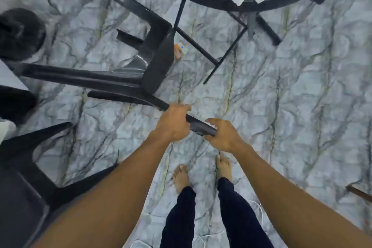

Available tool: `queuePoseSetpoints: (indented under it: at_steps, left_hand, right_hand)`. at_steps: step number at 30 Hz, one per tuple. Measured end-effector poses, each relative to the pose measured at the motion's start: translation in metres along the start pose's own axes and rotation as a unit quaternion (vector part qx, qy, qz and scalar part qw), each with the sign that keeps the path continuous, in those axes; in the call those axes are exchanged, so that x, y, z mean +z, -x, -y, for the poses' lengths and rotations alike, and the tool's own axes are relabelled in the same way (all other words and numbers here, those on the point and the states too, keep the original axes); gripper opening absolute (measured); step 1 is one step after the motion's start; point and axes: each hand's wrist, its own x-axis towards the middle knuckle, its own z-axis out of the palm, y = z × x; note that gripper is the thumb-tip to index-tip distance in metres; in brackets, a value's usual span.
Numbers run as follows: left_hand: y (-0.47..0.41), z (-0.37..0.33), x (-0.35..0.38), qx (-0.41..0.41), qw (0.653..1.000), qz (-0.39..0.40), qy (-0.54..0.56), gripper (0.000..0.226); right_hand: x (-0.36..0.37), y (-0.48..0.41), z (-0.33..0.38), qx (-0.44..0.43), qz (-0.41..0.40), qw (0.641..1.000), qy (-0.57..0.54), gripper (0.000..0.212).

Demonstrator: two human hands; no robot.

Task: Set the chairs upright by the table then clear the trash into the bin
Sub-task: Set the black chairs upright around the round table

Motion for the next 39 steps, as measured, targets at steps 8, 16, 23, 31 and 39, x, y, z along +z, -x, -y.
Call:
queuePoseSetpoints:
  at_steps: [8, 16, 23, 31, 39]
  left_hand:
    - [-0.081, 0.034, 0.11, 0.105, 0.972, 0.066, -0.199, 0.038]
    - [-0.108, 0.031, 0.142, 0.135, 0.932, 0.089, -0.324, 0.021]
    - [-0.078, 0.024, 0.105, 0.121, 0.938, 0.066, -0.318, 0.022]
    - [-0.029, -0.011, 0.034, 0.158, 0.973, -0.063, -0.158, 0.02]
    - [0.017, -0.006, -0.089, 0.157, 0.976, -0.148, -0.039, 0.025]
  right_hand:
    - [0.074, -0.079, -0.104, 0.036, -0.02, 0.999, 0.029, 0.049]
    - [0.089, -0.102, -0.139, 0.026, -0.032, 0.998, 0.038, 0.013]
    - [0.071, -0.068, -0.102, -0.005, -0.046, 0.998, 0.034, 0.01]
    - [0.02, -0.009, -0.009, -0.087, -0.163, 0.983, -0.01, 0.01]
    - [-0.004, 0.033, 0.067, -0.091, -0.167, 0.97, -0.151, 0.046]
